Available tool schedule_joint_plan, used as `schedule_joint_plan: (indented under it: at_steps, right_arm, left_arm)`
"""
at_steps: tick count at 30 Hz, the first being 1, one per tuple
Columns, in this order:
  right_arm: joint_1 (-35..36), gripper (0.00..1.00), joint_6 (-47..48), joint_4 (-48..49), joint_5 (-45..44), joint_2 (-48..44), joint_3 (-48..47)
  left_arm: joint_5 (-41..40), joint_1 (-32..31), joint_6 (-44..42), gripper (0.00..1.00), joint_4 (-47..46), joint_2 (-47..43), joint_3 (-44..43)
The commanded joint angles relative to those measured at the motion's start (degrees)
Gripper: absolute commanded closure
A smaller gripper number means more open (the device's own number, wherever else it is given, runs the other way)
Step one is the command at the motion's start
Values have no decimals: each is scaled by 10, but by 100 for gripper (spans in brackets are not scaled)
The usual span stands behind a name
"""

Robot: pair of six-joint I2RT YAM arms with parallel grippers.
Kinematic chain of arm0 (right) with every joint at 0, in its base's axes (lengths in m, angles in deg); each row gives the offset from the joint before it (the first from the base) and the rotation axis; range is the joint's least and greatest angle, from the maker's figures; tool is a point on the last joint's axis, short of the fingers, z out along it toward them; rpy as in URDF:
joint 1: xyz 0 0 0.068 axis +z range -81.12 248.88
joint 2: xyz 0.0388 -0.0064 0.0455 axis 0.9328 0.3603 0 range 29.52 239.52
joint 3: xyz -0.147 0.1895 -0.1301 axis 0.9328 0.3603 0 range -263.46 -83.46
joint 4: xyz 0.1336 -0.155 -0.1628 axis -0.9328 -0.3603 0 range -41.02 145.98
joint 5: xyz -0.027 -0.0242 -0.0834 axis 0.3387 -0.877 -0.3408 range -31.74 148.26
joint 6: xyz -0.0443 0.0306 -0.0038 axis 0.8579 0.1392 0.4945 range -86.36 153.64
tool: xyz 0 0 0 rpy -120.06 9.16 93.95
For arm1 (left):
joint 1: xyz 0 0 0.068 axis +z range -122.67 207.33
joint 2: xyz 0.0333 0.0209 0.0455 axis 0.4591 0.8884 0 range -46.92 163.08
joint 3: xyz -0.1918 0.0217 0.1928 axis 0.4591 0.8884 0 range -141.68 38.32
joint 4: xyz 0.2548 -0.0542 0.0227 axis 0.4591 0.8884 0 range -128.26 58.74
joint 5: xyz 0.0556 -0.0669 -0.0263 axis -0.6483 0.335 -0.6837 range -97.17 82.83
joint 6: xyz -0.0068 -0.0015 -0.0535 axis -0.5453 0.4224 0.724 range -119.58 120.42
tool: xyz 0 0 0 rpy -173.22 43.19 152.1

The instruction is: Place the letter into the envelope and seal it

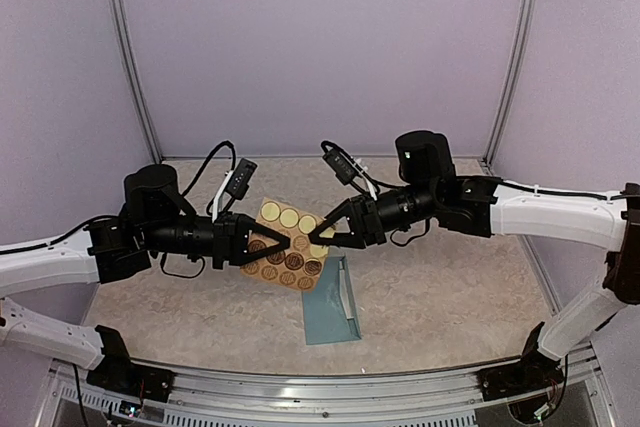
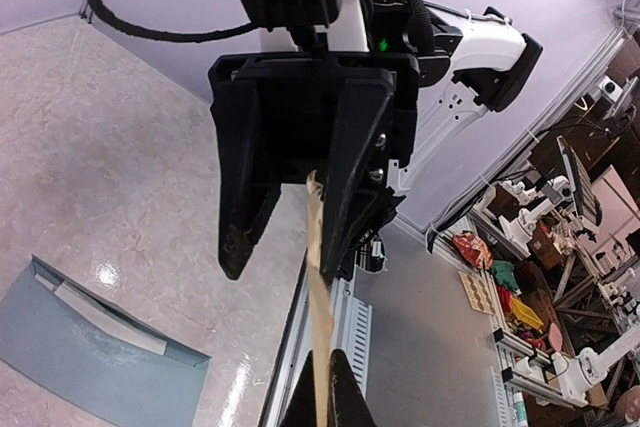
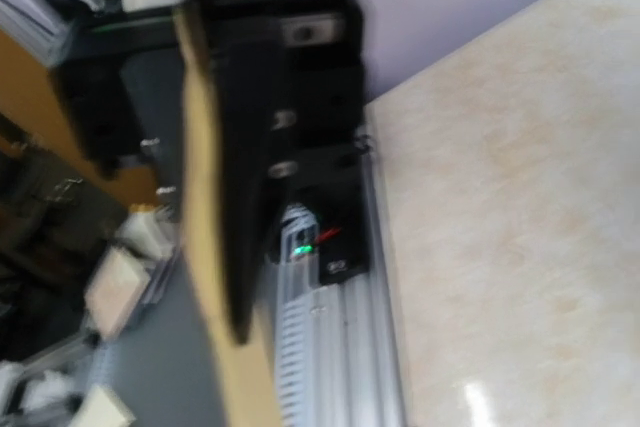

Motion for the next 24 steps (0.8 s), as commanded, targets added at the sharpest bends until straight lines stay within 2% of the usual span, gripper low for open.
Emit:
schedule_joint_plan:
  at_steps: [1,4,6,8,11,14,18,24]
  right_arm:
    - [-11,54,-11,-21,-107,-34,8]
    - [-19,41,-27,-56,-222,-62,18]
    - [-18,38,-31,-82,-295,-81,20]
    - [-15,39,-31,-92,-338,-98,27]
    - [-1,47,-12,-71,-326,-116,42]
    - [18,60,12,-47,-289,-127,50]
    - [50,66,33,-35,-273,-122,42]
    - [70,69,20,7,-271,-83,33]
  left_arm:
    - [-18,-5,23,100,-59,-6,26]
    - [-100,-6,35,100,-53,-15,36]
    - [-154,-6,46,100,-51,-16,42]
    - [-176,-6,53,100,-59,-11,46]
    - [-155,-6,54,100,-83,4,45]
    - [-138,-7,54,100,-100,11,45]
    - [-140,-7,56,100,-98,10,40]
    - [-131,-7,60,100,-106,16,39]
